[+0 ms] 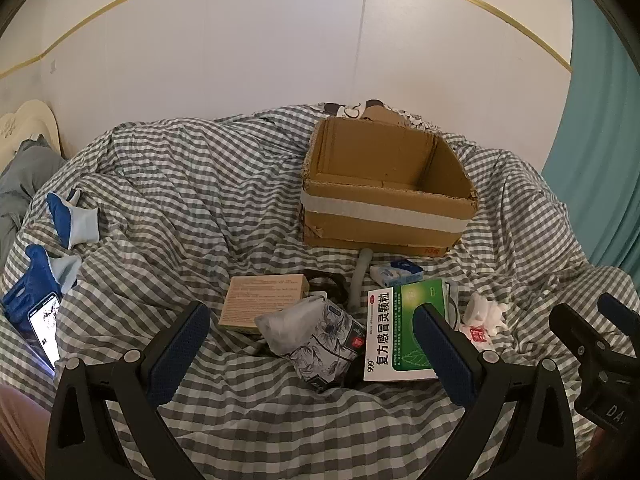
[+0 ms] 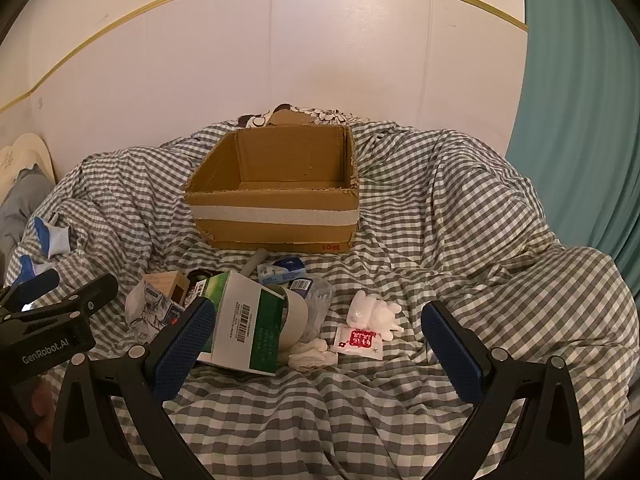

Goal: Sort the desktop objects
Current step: 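Reach both grippers toward the items in front of the cardboard box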

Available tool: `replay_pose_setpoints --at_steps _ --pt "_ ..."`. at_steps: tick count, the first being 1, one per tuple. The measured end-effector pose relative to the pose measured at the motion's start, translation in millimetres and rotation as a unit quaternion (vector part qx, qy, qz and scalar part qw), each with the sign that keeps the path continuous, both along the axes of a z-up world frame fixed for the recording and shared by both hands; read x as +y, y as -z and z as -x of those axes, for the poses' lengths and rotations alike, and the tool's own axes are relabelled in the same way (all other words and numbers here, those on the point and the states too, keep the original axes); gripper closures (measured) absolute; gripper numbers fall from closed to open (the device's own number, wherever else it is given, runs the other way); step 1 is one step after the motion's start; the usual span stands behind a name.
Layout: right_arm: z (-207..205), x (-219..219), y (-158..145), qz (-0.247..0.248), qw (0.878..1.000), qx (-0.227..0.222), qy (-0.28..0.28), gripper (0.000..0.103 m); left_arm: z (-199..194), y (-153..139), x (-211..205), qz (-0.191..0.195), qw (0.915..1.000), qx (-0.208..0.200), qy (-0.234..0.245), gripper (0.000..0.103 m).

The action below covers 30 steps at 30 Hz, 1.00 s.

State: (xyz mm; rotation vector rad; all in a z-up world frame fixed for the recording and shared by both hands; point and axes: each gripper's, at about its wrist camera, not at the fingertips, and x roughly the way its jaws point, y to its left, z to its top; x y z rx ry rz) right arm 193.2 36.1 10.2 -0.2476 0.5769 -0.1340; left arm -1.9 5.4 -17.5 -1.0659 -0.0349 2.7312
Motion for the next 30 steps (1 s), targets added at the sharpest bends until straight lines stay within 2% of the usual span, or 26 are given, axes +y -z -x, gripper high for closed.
replay_pose_setpoints --at_steps 30 --pt "-10.9 2.0 8.2 0.009 1.000 0.019 0.013 0.000 8.9 16.5 8.3 0.002 0.9986 -0.006 0.053 0.000"
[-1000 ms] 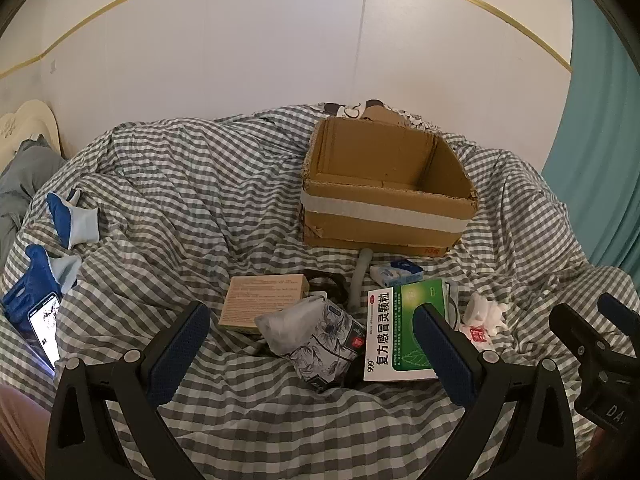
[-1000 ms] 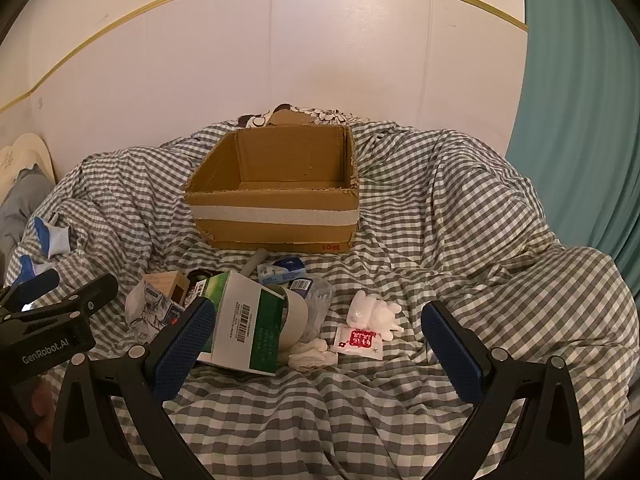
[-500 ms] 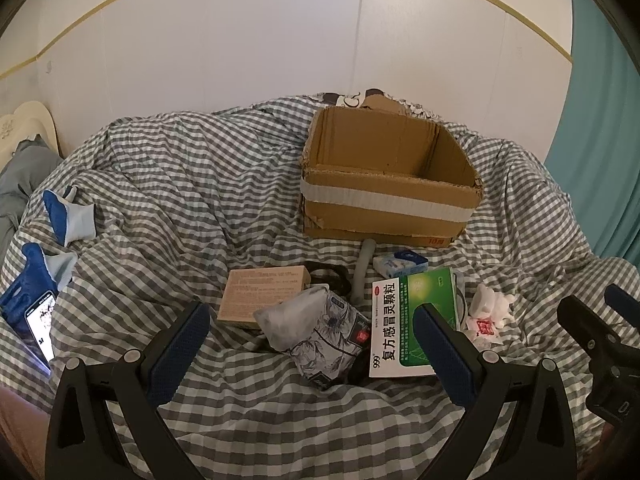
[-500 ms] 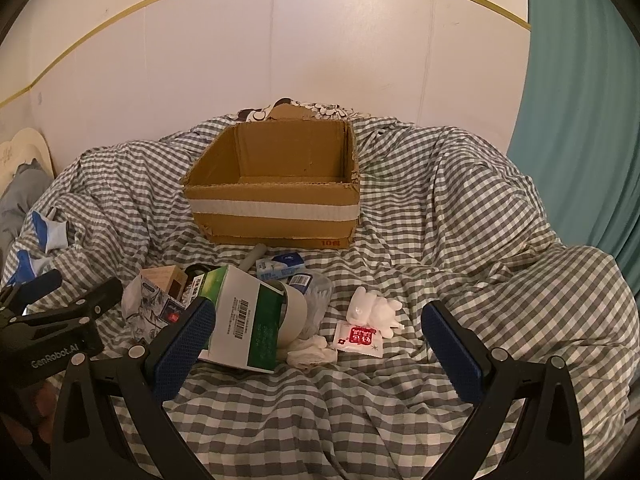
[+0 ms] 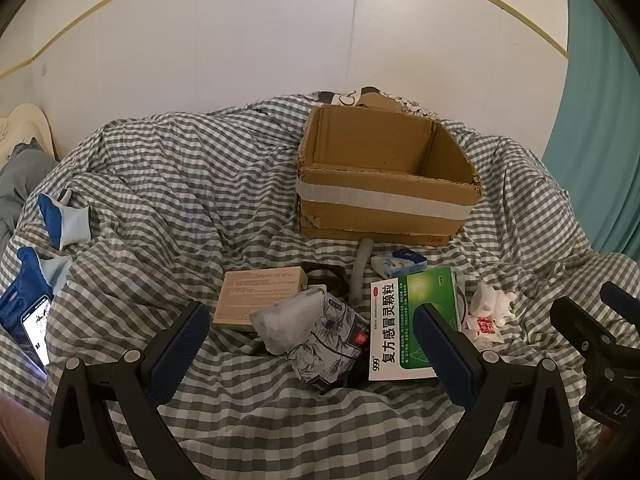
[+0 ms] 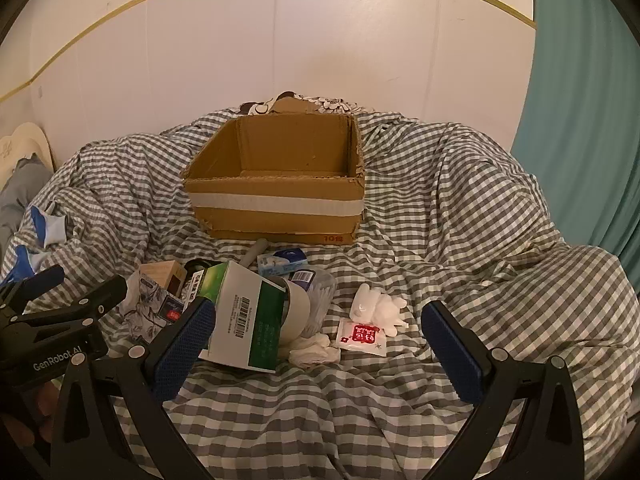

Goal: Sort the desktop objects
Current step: 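Reach both grippers toward the items in front of the cardboard box, then grasp the silver packet with the left gripper while the right grasps the green-white medicine box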

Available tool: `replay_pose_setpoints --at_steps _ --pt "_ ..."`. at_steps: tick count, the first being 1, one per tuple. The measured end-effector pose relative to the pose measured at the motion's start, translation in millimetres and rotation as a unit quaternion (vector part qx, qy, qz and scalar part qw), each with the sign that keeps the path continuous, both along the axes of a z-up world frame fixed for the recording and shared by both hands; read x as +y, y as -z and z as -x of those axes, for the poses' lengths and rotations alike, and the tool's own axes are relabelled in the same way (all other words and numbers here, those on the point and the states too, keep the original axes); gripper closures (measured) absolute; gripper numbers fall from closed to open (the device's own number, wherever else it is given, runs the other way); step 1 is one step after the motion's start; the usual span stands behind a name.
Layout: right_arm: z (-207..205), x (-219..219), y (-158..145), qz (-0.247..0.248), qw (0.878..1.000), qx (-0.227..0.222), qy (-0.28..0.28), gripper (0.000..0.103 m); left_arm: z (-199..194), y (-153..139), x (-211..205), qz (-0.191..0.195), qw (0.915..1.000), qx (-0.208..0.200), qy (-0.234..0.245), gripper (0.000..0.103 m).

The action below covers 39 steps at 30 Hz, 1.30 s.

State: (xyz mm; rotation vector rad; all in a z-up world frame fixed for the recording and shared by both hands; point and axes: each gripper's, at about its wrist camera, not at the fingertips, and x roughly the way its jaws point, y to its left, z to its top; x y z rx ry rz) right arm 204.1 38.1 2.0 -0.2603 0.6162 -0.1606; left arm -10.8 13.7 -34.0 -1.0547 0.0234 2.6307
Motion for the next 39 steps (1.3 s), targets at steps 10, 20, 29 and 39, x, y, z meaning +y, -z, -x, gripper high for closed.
replay_pose_setpoints --at_steps 10,20,29,39 --pt "-0.5 -2.7 -1.2 -0.020 1.000 -0.004 0.003 0.000 3.0 9.6 0.5 -0.005 0.9995 -0.012 0.029 0.000" --pt "-11.2 -22.2 2.4 -0.052 0.998 0.022 0.036 0.000 12.6 38.0 -18.8 -0.001 0.9980 -0.048 0.042 0.000" --pt "-27.7 -25.1 21.3 -0.070 0.995 0.058 0.040 0.000 36.8 60.7 -12.1 -0.020 0.9942 -0.076 0.073 0.000" --pt "-45.1 -27.0 48.6 -0.106 0.988 0.100 0.044 0.000 60.4 87.4 0.6 -0.056 0.9833 -0.128 0.117 0.043"
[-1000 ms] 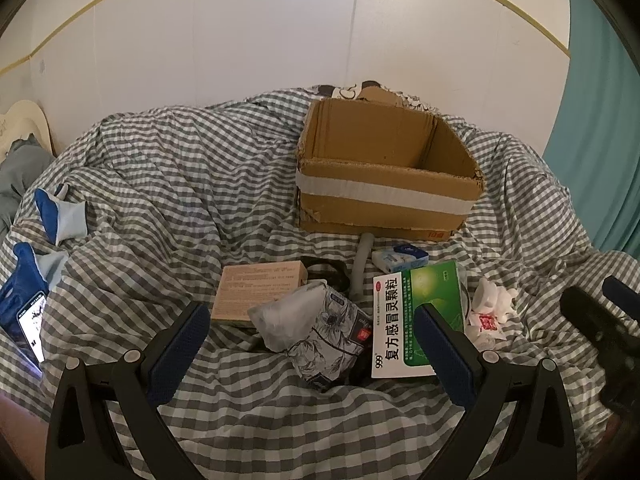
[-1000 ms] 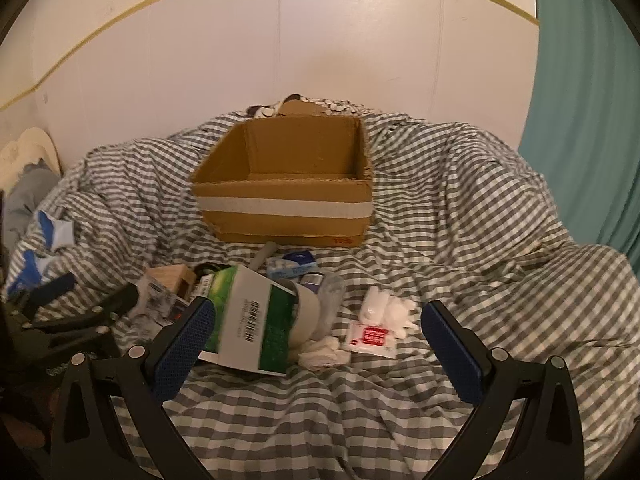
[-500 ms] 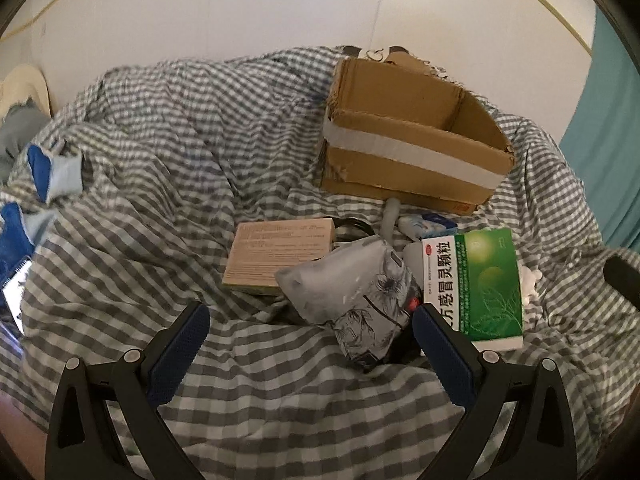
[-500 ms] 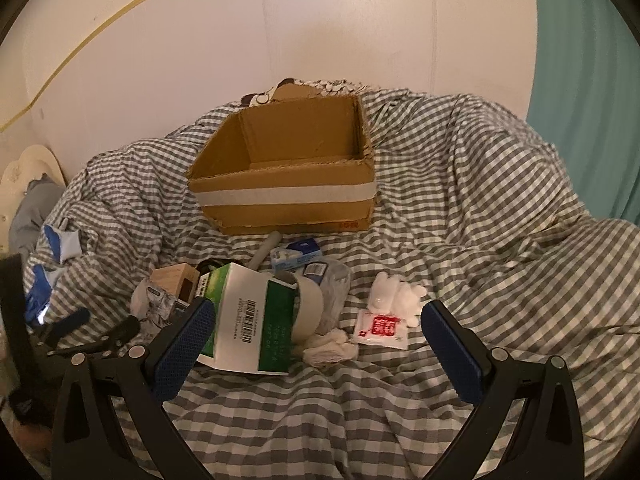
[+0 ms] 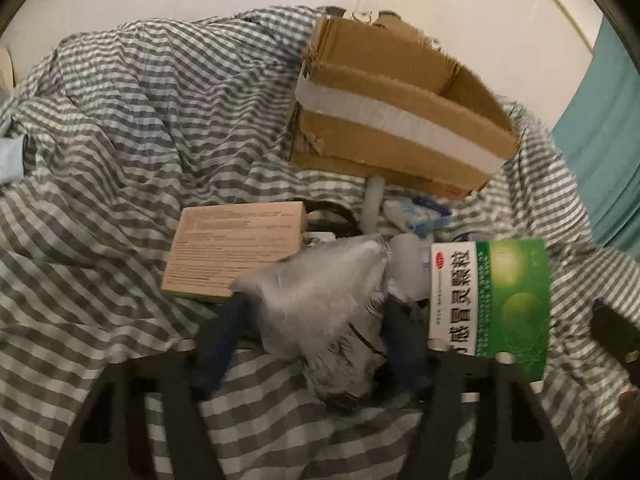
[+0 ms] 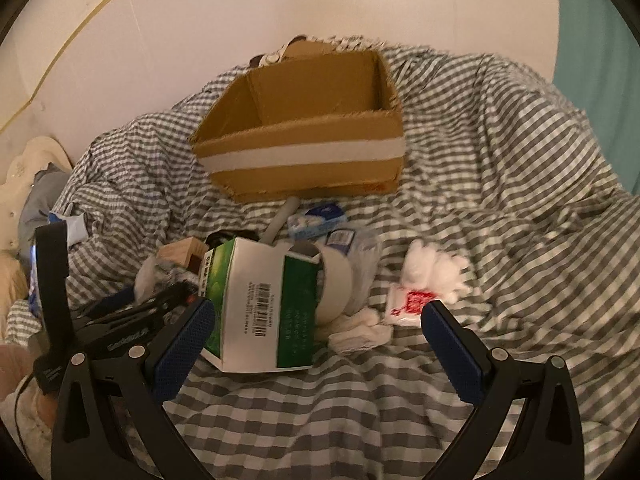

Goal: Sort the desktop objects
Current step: 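Grasp the silver packet with the left gripper while the right grasps the green-white medicine box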

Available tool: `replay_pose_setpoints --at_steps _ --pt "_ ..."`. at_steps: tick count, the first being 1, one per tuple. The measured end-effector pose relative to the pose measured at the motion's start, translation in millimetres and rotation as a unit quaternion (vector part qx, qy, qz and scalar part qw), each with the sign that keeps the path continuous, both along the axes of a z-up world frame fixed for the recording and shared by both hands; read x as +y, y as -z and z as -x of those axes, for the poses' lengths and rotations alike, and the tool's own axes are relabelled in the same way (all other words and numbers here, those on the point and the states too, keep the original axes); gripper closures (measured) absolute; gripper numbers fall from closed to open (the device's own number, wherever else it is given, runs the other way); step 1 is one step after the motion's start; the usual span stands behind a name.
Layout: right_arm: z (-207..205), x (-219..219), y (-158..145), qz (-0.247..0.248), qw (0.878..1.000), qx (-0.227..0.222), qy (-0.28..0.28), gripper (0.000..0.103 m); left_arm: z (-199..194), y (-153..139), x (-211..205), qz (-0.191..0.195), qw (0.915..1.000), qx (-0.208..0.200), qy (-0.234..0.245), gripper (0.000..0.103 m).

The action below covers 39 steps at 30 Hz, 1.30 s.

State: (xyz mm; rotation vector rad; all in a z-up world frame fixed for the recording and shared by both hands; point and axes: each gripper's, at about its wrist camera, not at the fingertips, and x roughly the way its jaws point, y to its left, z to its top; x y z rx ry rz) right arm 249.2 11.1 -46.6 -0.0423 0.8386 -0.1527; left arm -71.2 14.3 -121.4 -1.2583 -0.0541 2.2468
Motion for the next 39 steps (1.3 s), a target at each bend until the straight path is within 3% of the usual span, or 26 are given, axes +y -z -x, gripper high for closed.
replay_pose_setpoints --at_steps 5,6,7,16,17,18,20,21,22,27,33,39 --pt "-18.0 5.4 24.0 -0.015 0.999 0.035 -0.009 0.000 -1.7 -10.0 -7.6 -0.020 0.9998 0.009 -0.003 0.054" --pt "-23.0 6.9 31.3 -0.014 0.999 0.048 -0.013 0.000 -2.3 -15.3 -10.4 -0.025 0.9995 0.017 -0.004 0.055" --pt "-25.0 5.9 36.0 -0.020 0.997 0.063 0.045 0.000 -2.7 -19.4 -12.1 -0.027 0.9993 0.025 -0.006 0.055" --pt "-41.9 -7.1 67.6 -0.127 0.986 0.103 0.035 0.001 4.4 -24.3 -19.8 -0.033 0.9989 0.034 -0.004 0.057" --pt "-41.0 -4.3 67.1 -0.126 0.987 0.098 0.029 0.007 4.5 -23.7 -20.7 -0.032 0.9989 0.034 -0.004 0.057" --pt "-40.3 -0.3 64.6 -0.126 0.988 0.092 0.021 0.020 4.8 -23.5 -21.6 -0.032 0.9989 0.034 -0.005 0.057" --pt "-37.7 9.7 59.4 -0.090 0.992 0.089 0.014 0.020 5.2 -24.3 -24.6 -0.034 0.9988 0.033 -0.008 0.057" --pt "-35.7 13.9 58.4 -0.078 0.993 0.075 0.044 0.020 4.8 -26.1 -26.5 -0.034 0.9987 0.035 -0.010 0.057" --pt "-33.1 16.9 56.1 -0.068 0.994 0.071 0.040 0.021 3.5 -28.0 -28.1 -0.033 0.9986 0.039 -0.010 0.057" --pt "-13.3 25.0 32.8 -0.049 0.997 0.033 0.051 0.021 -5.8 -48.1 -39.7 -0.036 0.9971 0.067 -0.010 0.058" --pt "10.4 34.8 -17.5 -0.028 0.998 -0.026 0.057 0.022 -13.9 -88.3 -58.6 -0.056 0.9927 0.106 -0.013 0.058" --pt "28.0 39.1 -51.4 -0.007 0.997 -0.056 0.057 0.022 -17.3 -124.0 -65.3 -0.069 0.9883 0.136 -0.004 0.058"
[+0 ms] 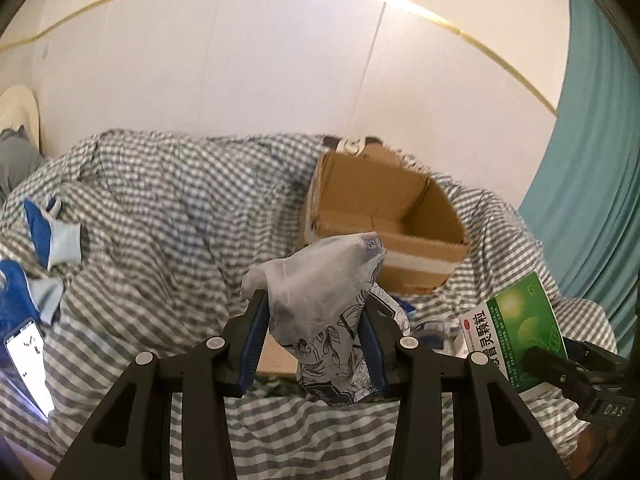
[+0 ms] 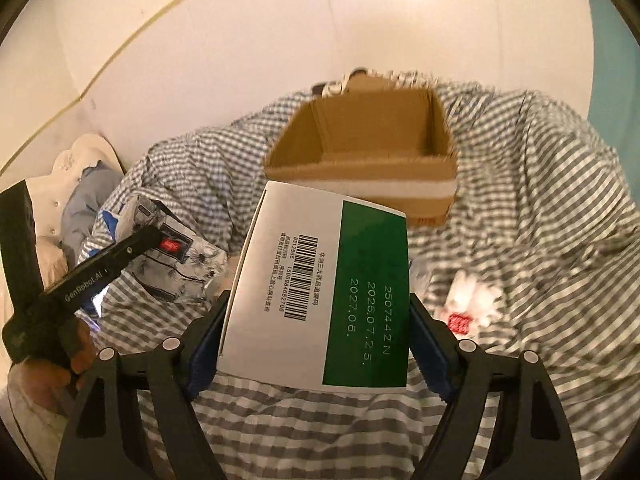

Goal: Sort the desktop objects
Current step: 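Grasp the silver packet with the left gripper while the right grasps the green-white medicine box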

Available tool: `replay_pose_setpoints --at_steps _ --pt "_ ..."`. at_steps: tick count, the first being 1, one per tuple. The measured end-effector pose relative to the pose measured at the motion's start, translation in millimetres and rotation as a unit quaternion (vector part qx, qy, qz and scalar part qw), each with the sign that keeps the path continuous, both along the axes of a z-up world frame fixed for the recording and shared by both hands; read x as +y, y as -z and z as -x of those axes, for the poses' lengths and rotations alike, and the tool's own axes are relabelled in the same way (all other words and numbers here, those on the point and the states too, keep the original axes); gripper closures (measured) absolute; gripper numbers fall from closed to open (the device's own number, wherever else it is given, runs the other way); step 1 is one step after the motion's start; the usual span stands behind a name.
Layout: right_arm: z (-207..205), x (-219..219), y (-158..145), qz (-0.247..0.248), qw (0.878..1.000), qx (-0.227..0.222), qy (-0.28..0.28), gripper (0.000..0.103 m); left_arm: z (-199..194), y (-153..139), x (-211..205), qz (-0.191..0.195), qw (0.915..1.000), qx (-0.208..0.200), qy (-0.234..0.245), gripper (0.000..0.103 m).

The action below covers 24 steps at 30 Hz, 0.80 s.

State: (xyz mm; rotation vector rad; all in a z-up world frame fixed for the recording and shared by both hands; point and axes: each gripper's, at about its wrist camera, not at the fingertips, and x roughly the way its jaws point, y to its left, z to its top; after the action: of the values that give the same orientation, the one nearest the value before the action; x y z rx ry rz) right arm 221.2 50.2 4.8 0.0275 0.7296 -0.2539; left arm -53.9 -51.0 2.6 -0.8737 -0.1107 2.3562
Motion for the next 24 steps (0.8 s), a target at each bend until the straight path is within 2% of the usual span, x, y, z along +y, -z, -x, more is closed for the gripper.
replay_pose_setpoints --at_steps 4,10,13,16,20,24 --pt "0.8 2.2 -15.9 0.018 1.000 -0.011 0.008 0.022 2.6 -24.0 8.7 0.005 0.9995 0.028 0.014 0.058" --pt "-22.8 -2.8 -48.4 0.032 0.999 -0.031 0.004 0.022 21.1 -55.3 35.4 0.002 0.9978 0.051 0.041 0.058" --pt "-42.0 -17.0 -70.3 0.027 0.999 -0.043 0.009 0.022 39.3 -67.2 52.8 -0.009 0.9977 0.045 0.049 0.058" --pt "-67.4 -28.8 -90.8 0.051 0.997 -0.053 0.010 0.022 61.3 -76.7 72.1 -0.017 0.9976 0.042 0.051 0.058" --pt "-108.8 -52.7 -103.8 0.068 0.996 -0.054 0.009 0.022 92.1 -78.7 107.9 -0.006 0.9965 0.055 0.063 0.058" --pt "-156.2 -86.2 -98.3 0.067 0.997 -0.047 0.009 0.022 125.1 -62.7 146.1 0.007 0.9967 0.050 0.064 0.058"
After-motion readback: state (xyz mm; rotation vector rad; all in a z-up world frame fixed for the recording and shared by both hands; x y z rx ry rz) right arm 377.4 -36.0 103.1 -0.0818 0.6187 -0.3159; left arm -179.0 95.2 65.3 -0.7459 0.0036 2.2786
